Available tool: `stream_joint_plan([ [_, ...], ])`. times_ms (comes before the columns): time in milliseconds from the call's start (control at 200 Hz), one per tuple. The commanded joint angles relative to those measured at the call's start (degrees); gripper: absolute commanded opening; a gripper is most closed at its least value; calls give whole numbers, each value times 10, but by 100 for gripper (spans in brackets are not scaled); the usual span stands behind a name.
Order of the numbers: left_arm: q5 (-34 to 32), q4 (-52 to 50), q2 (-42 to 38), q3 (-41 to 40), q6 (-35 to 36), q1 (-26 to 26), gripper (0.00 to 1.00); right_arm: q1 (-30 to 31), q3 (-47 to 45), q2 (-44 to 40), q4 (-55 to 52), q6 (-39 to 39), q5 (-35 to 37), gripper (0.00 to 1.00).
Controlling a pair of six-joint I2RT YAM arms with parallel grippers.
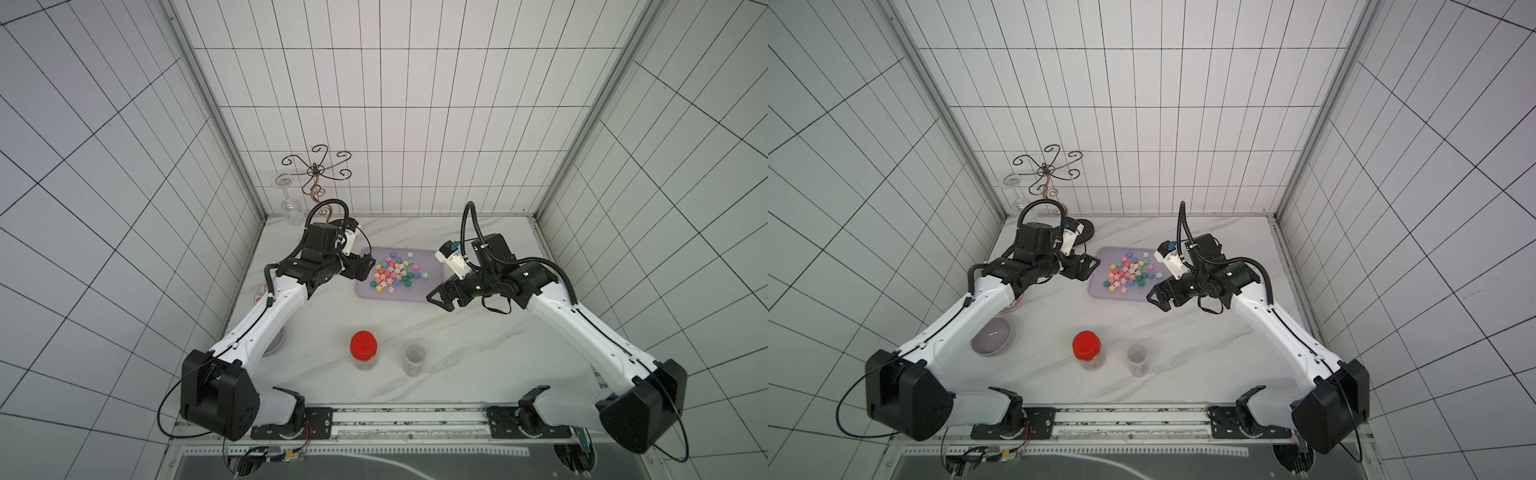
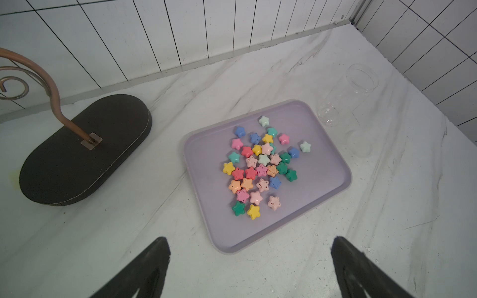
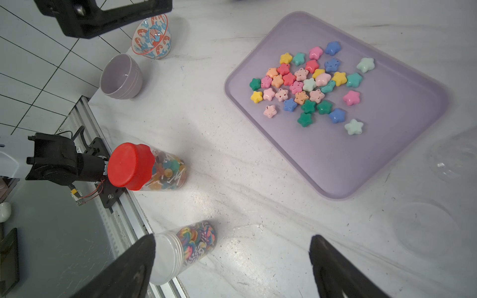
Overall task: Pour the candies out of the jar
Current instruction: Pick up the jar from the center of the board.
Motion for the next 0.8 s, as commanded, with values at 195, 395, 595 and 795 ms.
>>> stream_joint_plan([
  [195, 7, -4, -2, -7, -6, 0, 97, 69, -33, -2, -11, -19, -11, 91],
  [395, 9, -3, 2, -7, -6, 0, 97, 114, -60, 5, -24, -8, 12, 90],
  [595, 10, 3, 6, -10, -2, 0, 97, 174, -67, 15, -55, 21, 78, 89],
  [795, 12, 8, 13, -10, -1, 1, 97, 228, -86, 16, -47, 69, 131, 89],
])
